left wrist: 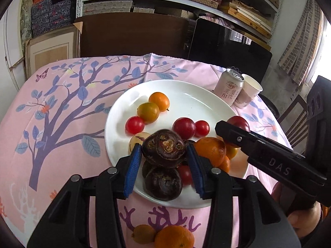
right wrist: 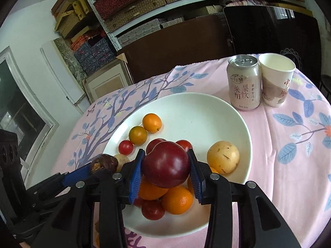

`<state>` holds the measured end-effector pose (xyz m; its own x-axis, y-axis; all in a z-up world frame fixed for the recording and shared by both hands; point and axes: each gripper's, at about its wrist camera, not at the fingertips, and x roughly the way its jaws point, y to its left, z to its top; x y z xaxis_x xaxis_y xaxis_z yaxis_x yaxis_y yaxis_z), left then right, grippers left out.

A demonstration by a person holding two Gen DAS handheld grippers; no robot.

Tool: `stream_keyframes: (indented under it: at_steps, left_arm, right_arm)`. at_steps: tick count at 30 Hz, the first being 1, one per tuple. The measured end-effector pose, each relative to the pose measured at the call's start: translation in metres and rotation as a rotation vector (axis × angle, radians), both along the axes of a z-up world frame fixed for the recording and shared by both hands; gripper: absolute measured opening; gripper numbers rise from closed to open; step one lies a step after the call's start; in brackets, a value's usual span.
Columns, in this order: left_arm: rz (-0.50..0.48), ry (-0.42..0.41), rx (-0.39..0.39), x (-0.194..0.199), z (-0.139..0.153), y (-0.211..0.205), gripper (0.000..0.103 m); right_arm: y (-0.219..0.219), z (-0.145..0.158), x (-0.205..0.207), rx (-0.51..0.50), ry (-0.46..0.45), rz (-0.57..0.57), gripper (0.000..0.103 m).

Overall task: Organize fruits
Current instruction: 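Release the plum and mangosteen onto the white plate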

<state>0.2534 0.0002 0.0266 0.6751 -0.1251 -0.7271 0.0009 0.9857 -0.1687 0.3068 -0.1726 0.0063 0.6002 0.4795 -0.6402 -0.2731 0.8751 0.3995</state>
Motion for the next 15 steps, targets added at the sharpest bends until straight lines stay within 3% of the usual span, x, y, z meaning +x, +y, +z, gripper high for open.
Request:
stream_keyframes:
  at_steps: [1, 2, 4, 8, 15]
  left_arm:
    - [0.01, -0.004, -0.007, 0.001, -0.001, 0.001, 0.053]
    - [0.02, -0.014, -0.004, 0.001, 0.0, 0.003, 0.069]
    - [0.027, -0.058, 0.025, -0.006, 0.006, 0.004, 0.084]
    - [0.0, -0.116, 0.093, -0.024, 0.021, 0.007, 0.092]
    - [0.023, -0.091, 0.066, -0.057, 0.027, 0.034, 0.093]
  right_arm:
    - [-0.002, -0.002, 0.001, 0.015, 0.005, -0.018, 0.06]
    - [-0.006, -0.001, -0.001, 0.014, -0.005, -0.051, 0.063]
    - [-0.011, 0.003, -0.006, 0.008, -0.04, -0.08, 0.064]
    - [-0.022, 0.011, -0.022, -0.021, -0.078, -0.075, 0.064]
    - [-0.029, 0.016, -0.078, -0.152, -0.129, 0.014, 0.065]
